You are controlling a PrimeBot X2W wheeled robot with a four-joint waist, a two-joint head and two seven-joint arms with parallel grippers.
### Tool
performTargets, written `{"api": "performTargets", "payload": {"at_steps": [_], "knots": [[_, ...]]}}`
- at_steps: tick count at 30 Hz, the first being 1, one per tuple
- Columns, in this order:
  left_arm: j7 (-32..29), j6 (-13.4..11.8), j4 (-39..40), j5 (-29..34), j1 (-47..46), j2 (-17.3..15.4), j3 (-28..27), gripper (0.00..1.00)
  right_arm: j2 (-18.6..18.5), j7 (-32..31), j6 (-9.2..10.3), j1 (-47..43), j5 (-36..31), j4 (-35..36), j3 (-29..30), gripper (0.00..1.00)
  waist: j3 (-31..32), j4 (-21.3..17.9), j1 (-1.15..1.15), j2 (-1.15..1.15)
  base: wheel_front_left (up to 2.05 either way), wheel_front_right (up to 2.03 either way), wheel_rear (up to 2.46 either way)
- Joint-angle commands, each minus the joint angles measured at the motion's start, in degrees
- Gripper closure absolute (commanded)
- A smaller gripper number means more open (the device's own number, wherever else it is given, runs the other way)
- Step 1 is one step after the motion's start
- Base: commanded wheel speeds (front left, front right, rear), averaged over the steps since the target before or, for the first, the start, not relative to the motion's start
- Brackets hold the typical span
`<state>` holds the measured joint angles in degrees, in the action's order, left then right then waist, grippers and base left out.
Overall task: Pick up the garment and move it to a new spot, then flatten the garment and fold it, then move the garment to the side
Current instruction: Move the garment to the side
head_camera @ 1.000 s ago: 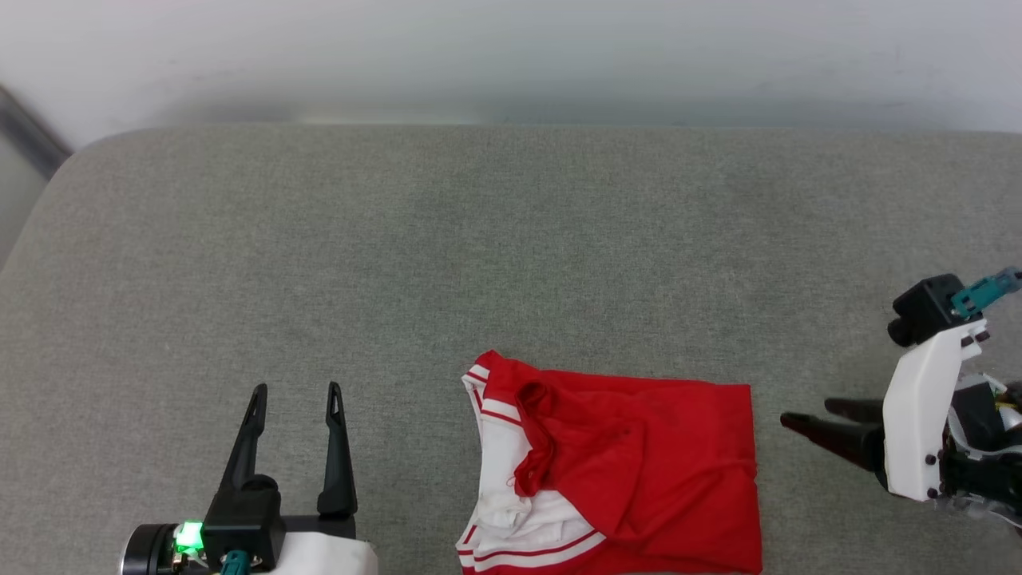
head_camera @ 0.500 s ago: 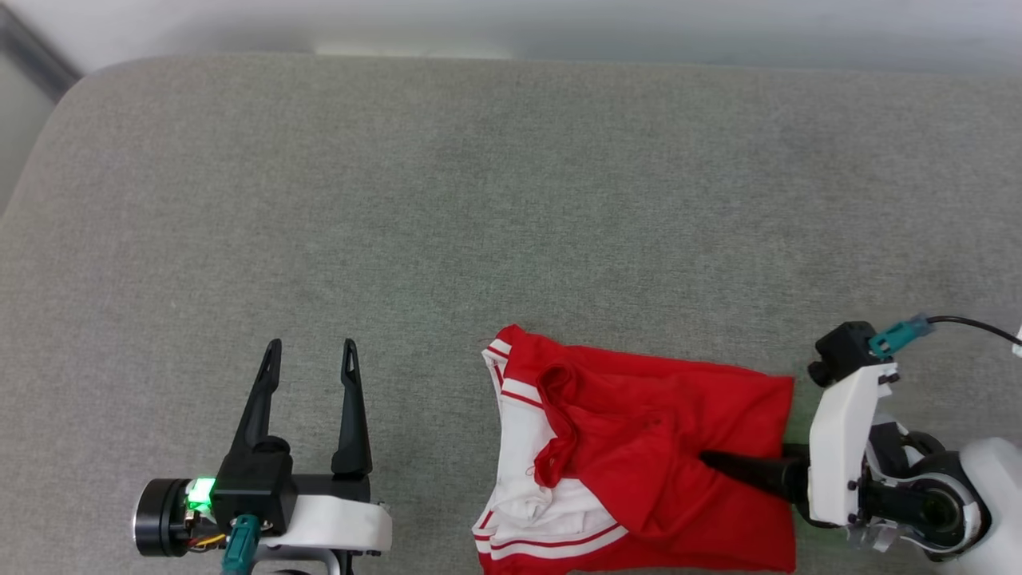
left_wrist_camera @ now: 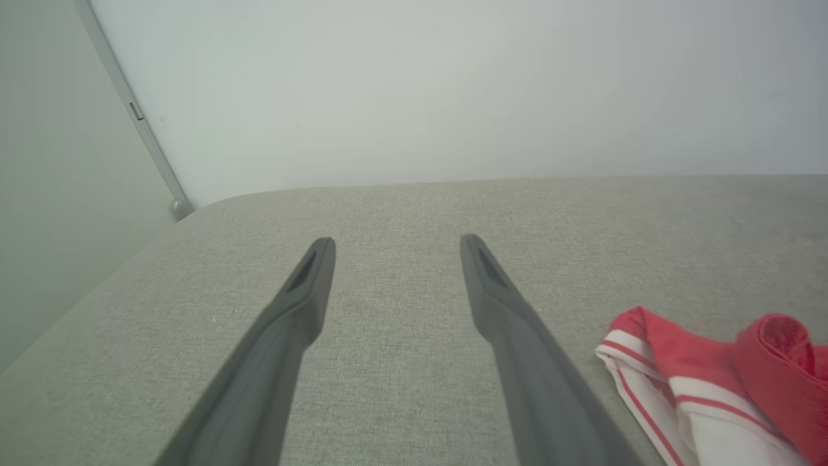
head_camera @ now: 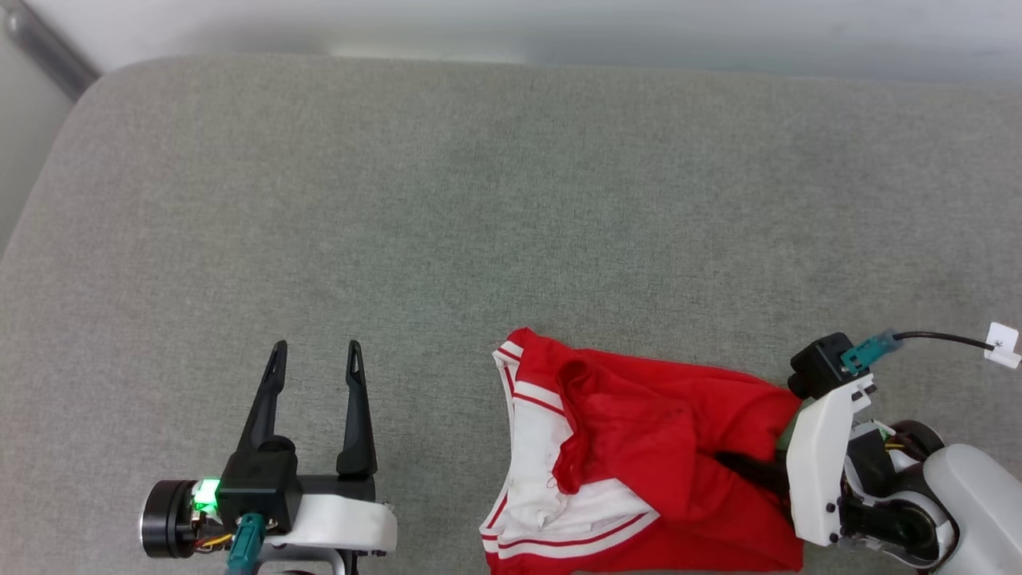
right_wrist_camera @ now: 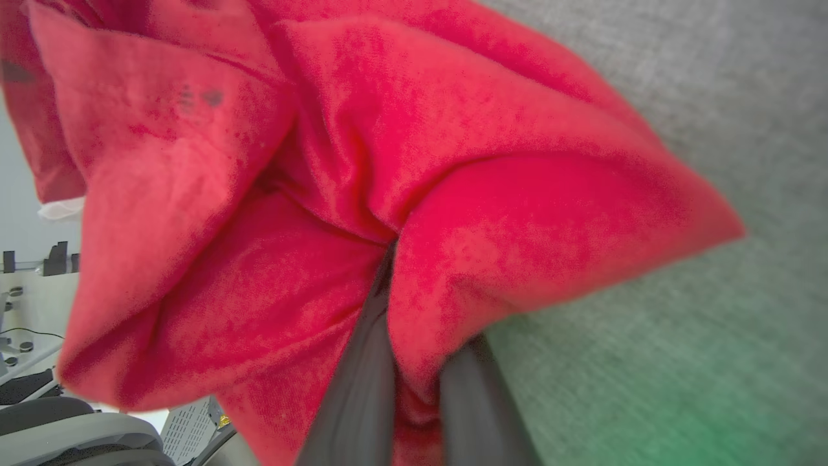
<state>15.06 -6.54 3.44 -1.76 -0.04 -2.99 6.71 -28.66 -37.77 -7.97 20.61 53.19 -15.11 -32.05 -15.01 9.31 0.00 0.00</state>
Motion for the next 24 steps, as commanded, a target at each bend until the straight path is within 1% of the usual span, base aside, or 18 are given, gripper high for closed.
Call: {"api": "performTargets", "payload": {"at_steps": [1, 6, 12, 16, 18, 21, 24], "knots": [[0.1, -0.1, -0.2, -0.2, 1.2, 0.1, -0.4, 0.00, -1.4, 2.5, 0.75, 1.9, -1.3, 0.1, -2.2, 1.00, 2.4, -0.8, 0.00, 0.00, 0.00, 0.00, 0.00], [0.1, -0.4, 0.2, -0.4, 3.1, 0.1, -1.2, 0.00, -4.4, 5.3, 0.51, 5.2, -2.1, 4.6, -5.5, 1.00, 5.3, -3.6, 0.00, 0.00, 0.00, 0.00, 0.00], [0.1, -0.6, 1.2, -0.7, 4.9, 0.1, -2.3, 0.00, -9.9, 6.5, 0.51, 9.6, -4.2, 11.6, -8.1, 1.00, 6.2, -9.4, 0.00, 0.00, 0.00, 0.00, 0.00], [0.1, -0.6, 2.0, -0.9, 4.6, 0.1, -3.0, 0.00, -14.4, 6.2, 0.52, 11.9, -5.8, 16.3, -8.7, 1.00, 4.7, -14.3, 0.00, 0.00, 0.00, 0.00, 0.00], [0.1, -0.2, 2.4, -0.5, 3.9, 0.1, -3.1, 0.00, -16.5, 6.2, 0.52, 12.8, -6.6, 17.9, -8.2, 1.00, 3.6, -16.7, 0.00, 0.00, 0.00, 0.00, 0.00], [0.1, 0.4, 3.0, 0.3, 2.6, 0.0, -3.7, 0.00, -19.3, 6.2, 0.52, 13.9, -7.6, 18.8, -7.1, 1.00, 1.7, -20.2, 0.00, 0.00, 0.00, 0.00, 0.00], [0.1, 1.2, 3.2, 0.8, 1.4, -0.9, -4.3, 0.00, -21.8, 6.4, 0.52, 15.4, -9.2, 17.8, -6.0, 1.00, -0.4, -23.1, 0.00, 0.00, 0.00, 0.00, 0.00]]}}
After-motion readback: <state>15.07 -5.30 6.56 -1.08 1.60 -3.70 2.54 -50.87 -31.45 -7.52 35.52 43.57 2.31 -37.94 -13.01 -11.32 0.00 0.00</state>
